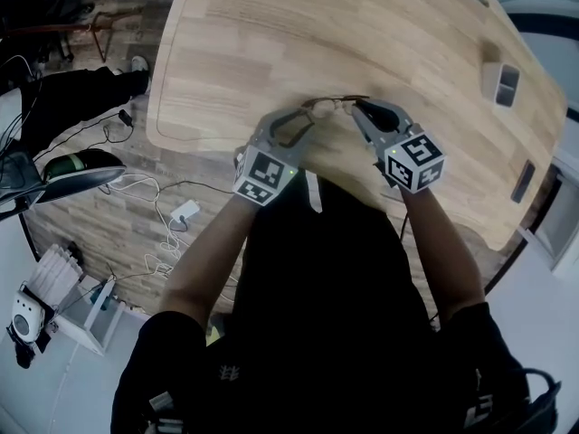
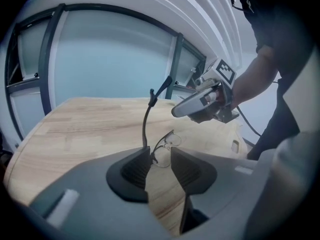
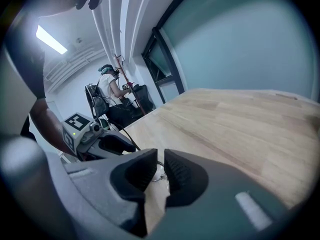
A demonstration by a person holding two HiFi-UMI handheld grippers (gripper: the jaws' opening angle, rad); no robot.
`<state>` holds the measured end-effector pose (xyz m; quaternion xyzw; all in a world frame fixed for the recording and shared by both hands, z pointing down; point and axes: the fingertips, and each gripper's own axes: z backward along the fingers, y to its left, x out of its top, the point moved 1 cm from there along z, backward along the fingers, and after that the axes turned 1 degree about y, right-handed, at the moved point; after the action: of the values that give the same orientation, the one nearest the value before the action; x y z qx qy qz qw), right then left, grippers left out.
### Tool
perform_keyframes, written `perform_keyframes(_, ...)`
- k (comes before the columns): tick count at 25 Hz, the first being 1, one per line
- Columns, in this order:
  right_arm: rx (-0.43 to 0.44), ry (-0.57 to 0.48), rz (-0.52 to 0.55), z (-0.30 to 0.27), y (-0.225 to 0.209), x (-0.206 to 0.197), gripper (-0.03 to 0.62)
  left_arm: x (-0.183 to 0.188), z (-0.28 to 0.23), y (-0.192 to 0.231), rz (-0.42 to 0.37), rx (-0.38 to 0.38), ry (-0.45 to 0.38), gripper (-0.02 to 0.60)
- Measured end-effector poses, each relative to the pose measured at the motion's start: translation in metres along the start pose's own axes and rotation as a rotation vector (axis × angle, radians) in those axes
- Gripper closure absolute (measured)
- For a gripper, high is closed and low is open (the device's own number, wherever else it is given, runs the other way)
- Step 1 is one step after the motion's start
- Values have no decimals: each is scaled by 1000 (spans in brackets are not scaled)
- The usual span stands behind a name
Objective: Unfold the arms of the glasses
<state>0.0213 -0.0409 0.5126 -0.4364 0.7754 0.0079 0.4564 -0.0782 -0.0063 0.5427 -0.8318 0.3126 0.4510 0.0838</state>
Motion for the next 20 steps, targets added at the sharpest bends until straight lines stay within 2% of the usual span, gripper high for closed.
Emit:
perform_keyframes(8,-4,62,69,-9,-12,-8,556,10,-6,15,-1,16,-20,440)
perform_keyframes(15,51,179,250,-29,-12,-22,556,-7,-3,6,25,16,25,440)
perform_keyframes(20,70,253,363,-38,-12,-30,533,-15,2,10,33,23,43,440)
